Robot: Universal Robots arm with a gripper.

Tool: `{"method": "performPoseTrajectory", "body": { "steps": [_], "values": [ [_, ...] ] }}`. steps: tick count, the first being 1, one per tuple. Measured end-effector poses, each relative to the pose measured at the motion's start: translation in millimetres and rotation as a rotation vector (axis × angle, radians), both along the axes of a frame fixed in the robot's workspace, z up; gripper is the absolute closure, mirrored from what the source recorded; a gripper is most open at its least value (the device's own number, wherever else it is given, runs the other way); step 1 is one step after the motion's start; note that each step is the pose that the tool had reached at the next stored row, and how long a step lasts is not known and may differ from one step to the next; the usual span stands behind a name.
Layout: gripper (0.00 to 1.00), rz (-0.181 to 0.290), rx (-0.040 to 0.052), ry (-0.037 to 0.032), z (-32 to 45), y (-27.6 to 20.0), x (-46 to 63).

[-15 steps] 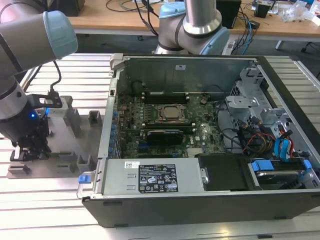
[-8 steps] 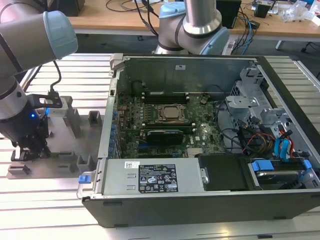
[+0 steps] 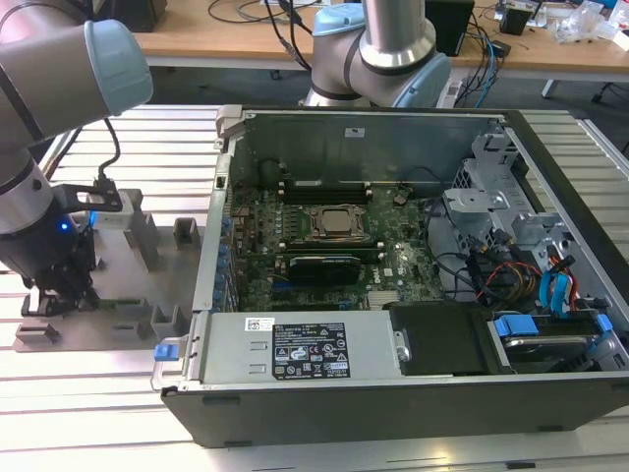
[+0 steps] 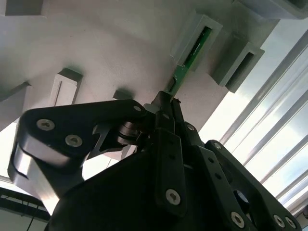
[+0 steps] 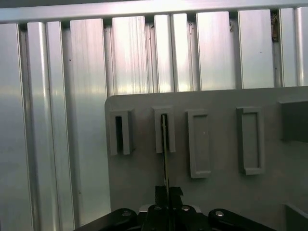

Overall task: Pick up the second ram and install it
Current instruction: 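Pick up the second ram and move it above second insertion slot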

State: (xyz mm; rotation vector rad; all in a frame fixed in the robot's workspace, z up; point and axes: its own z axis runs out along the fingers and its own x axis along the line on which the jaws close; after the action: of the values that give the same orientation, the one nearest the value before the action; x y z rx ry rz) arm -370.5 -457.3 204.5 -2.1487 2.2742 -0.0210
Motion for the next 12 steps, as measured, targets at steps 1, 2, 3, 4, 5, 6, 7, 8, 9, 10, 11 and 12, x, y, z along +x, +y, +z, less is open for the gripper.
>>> {"method": "performPoseTrajectory", "body": {
  "steps": [1, 2, 3, 4, 5, 6, 7, 8, 9, 10, 11, 12],
  "values": [
    [0.87, 0.0, -0.0001, 0.0002, 3.1, 0.0, 0.0],
    [0.87, 0.0, -0.0001, 0.0001, 13.8, 0.0, 0.0],
    [0.87, 0.0, -0.0001, 0.0001, 18.8, 0.0, -0.1],
    [0.87, 0.0, -0.0001, 0.0001, 22.0, 0.0, 0.0],
    [0.87, 0.0, -0.0001, 0.0, 29.3, 0.0, 0.0],
    [0.87, 0.0, -0.0001, 0.0001, 33.5, 0.0, 0.0],
    [0.87, 0.0, -0.0001, 0.0001, 36.9, 0.0, 0.0],
    [0.87, 0.0, 0.0, 0.0001, 40.7, 0.0, -0.1],
    [0.87, 0.0, -0.0001, 0.0002, 46.2, 0.0, 0.0],
    [0.87, 0.0, 0.0, 0.0001, 51.7, 0.0, 0.0],
    [0.87, 0.0, 0.0, 0.0001, 56.2, 0.0, 0.0],
    [0.87, 0.0, -0.0001, 0.0001, 62.0, 0.0, 0.0]
  ]
}}
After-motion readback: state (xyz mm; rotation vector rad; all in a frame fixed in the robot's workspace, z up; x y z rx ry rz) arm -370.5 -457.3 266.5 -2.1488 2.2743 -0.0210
